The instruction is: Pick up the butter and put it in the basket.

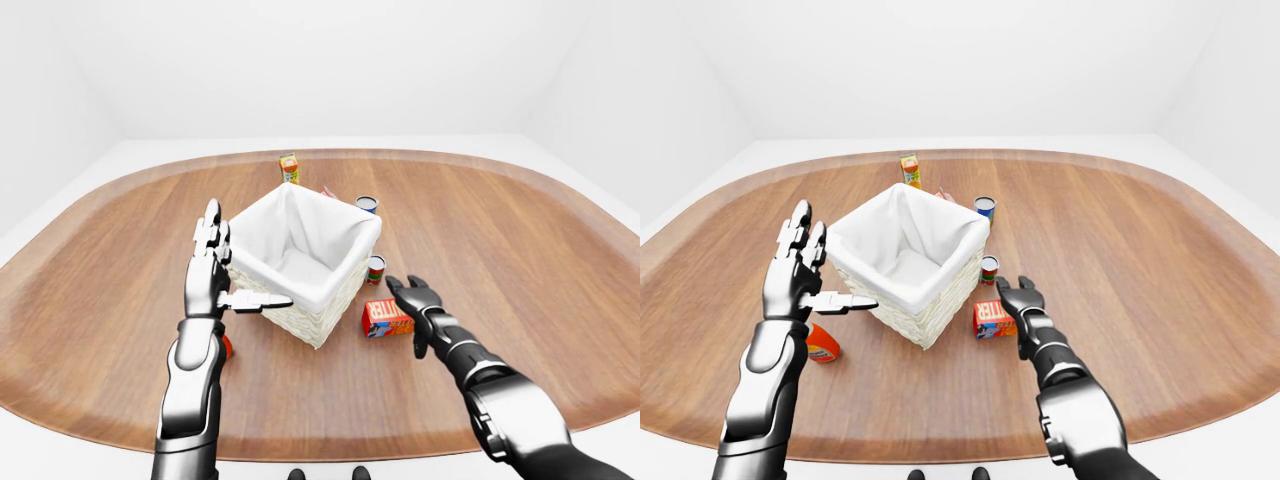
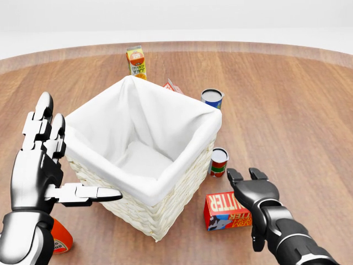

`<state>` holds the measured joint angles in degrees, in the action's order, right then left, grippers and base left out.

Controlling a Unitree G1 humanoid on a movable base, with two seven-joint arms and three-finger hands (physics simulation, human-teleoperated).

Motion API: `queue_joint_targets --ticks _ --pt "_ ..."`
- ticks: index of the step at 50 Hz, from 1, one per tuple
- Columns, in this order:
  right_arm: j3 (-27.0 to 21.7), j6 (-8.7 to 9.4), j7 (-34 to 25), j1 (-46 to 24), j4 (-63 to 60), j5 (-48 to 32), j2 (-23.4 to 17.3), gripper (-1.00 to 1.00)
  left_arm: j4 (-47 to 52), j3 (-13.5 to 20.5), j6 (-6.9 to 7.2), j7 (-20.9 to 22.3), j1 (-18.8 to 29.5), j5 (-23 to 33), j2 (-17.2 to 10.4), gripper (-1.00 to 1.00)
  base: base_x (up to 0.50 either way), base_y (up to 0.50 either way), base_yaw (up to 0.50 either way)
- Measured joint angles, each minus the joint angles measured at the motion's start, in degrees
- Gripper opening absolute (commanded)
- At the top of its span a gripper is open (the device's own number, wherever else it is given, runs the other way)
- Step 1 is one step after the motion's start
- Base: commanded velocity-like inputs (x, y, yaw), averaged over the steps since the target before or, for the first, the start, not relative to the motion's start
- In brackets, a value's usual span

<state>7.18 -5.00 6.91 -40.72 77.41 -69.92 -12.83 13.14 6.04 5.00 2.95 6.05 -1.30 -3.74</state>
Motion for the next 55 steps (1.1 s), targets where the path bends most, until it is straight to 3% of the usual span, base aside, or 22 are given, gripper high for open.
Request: queue_joint_targets --ticks 13,32,53,54,55 --pt "0.5 0.0 -0.1 -0.5 0.6 -4.2 1.6 1.0 0.4 0.2 0.0 -0.1 -0.4 -0.2 0.0 1.0 0.0 0.0 0.0" --pt "0.3 0.0 -6.6 -5.0 0.6 -5.0 5.9 1.0 1.5 0.3 0.0 -0.1 -1.1 -0.3 0.1 1.0 0.0 0.0 0.0" --pt "0.8 0.0 -15.5 -4.3 0.8 -6.1 6.4 0.99 0.9 1.0 0.0 0.0 -0.6 -0.8 -0.3 1.0 0.0 0.0 0.0" --pt "0.8 0.0 -15.7 -4.3 0.8 -6.2 6.4 0.44 0.8 1.0 0.0 0.0 -0.6 -0.8 -0.3 1.0 0.0 0.0 0.0" --pt "0.6 0.01 -15.6 -4.3 0.7 -6.2 6.4 -0.25 0.8 1.1 0.0 0.0 -0.6 -0.8 -0.4 1.0 0.0 0.0 0.0"
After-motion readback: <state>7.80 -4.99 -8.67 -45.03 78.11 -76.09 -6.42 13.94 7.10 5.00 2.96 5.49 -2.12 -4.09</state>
